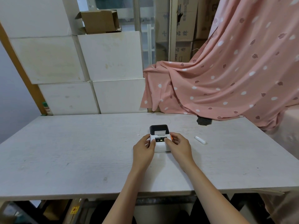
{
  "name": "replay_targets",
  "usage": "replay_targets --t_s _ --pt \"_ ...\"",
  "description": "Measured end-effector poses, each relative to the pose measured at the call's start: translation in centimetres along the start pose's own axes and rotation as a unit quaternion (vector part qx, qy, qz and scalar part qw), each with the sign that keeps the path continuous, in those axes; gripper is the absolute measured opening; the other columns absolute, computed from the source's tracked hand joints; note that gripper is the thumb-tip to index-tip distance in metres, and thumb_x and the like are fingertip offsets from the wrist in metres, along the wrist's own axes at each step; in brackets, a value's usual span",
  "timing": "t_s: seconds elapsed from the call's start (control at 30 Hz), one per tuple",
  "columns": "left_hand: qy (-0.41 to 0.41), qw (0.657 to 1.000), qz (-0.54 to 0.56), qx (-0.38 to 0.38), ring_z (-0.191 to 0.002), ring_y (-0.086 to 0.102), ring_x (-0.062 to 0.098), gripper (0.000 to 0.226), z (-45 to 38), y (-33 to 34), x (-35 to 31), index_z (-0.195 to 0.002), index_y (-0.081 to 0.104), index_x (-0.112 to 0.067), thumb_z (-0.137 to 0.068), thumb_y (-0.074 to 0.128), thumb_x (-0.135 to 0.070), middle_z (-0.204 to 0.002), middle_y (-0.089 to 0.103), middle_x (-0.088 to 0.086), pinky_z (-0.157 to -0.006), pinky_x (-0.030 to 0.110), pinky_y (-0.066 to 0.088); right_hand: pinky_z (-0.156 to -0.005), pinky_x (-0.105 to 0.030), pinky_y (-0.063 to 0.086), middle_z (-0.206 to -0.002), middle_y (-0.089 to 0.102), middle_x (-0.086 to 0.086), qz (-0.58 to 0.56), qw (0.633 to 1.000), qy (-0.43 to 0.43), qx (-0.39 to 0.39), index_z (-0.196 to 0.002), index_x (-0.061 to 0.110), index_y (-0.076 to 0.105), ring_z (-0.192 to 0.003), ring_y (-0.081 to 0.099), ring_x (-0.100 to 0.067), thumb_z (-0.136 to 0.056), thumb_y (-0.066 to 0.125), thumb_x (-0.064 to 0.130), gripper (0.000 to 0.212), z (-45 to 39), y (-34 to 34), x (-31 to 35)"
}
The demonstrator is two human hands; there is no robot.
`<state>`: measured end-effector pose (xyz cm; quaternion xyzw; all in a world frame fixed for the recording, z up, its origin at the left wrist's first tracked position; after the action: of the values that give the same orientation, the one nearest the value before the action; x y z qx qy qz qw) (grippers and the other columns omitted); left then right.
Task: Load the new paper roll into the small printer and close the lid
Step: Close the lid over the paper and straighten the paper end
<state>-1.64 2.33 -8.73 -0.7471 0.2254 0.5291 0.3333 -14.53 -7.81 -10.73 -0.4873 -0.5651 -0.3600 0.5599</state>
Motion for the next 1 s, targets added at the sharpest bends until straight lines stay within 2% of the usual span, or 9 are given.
replay_targets --t_s 0.17,0.27,0.37,0.5,0.77,1.0 --pt "-0.001 1.000 -0.002 -0.005 -0.080 0.056 -0.029 0.022 -0.14 -0.03 0.36 -0.116 0.066 -0.026 -0.097 0.058 -0.017 -0.090 0.061 -0.032 -0.067 -0.004 0.041 -0.100 -0.029 0.050 -0.112 0.068 0.012 0.004 1.000 0.002 0.001 -0.122 0.023 0.068 -0.111 0.062 -0.007 -0.087 0.073 0.028 0.036 -0.03 -0.03 -0.16" --pt "-0.002 1.000 -0.001 -0.005 -0.081 0.056 -0.028 0.021 -0.15 -0.02 0.26 -0.114 0.066 -0.027 -0.097 0.058 -0.018 -0.089 0.061 -0.032 -0.066 -0.004 0.040 -0.100 -0.030 0.051 -0.114 0.070 0.011 0.005 1.000 0.002 -0.001 -0.122 0.023 0.068 -0.112 0.063 -0.007 -0.086 0.073 0.029 0.037 -0.01 -0.03 -0.18" --pt "-0.002 1.000 -0.003 -0.004 -0.079 0.056 -0.028 0.019 -0.09 -0.04 0.05 -0.107 0.062 -0.033 -0.097 0.058 -0.017 -0.088 0.061 -0.032 -0.066 -0.004 0.040 -0.097 -0.027 0.049 -0.107 0.067 0.017 0.001 1.000 0.001 0.000 -0.114 0.029 0.067 -0.109 0.062 -0.005 -0.087 0.073 0.027 0.028 0.03 -0.04 -0.05" --pt "-0.003 1.000 -0.005 -0.003 -0.078 0.055 -0.030 0.019 -0.08 -0.02 0.11 -0.106 0.060 -0.034 -0.097 0.059 -0.017 -0.088 0.059 -0.032 -0.066 -0.004 0.041 -0.095 -0.024 0.048 -0.104 0.065 0.019 -0.003 1.000 -0.004 0.003 -0.111 0.032 0.065 -0.107 0.061 -0.004 -0.087 0.073 0.026 0.026 0.09 -0.05 0.04" --pt "-0.004 1.000 0.004 -0.002 -0.082 0.056 -0.028 0.021 -0.25 0.05 0.49 -0.114 0.066 -0.028 -0.097 0.058 -0.019 -0.093 0.063 -0.030 -0.068 -0.004 0.042 -0.097 -0.024 0.048 -0.114 0.069 0.010 -0.003 1.000 -0.003 0.001 -0.121 0.023 0.068 -0.111 0.063 -0.006 -0.087 0.073 0.027 0.034 0.06 -0.13 -0.10" --pt "-0.003 1.000 0.001 0.000 -0.081 0.054 -0.031 0.021 -0.12 0.03 0.22 -0.109 0.061 -0.034 -0.097 0.058 -0.017 -0.092 0.060 -0.032 -0.067 -0.005 0.041 -0.100 -0.029 0.050 -0.119 0.069 0.008 0.003 1.000 -0.001 0.001 -0.126 0.021 0.067 -0.114 0.062 -0.007 -0.086 0.074 0.030 0.041 -0.11 -0.06 -0.30"
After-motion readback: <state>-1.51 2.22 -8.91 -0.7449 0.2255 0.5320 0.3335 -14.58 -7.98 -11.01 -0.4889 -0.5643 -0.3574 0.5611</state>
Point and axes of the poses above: each hand's wrist, its own z-axis away from the middle knuckle, its own y-axis out of the palm, x = y × z, the point moved 4 cm from there along -z, towards the middle knuckle
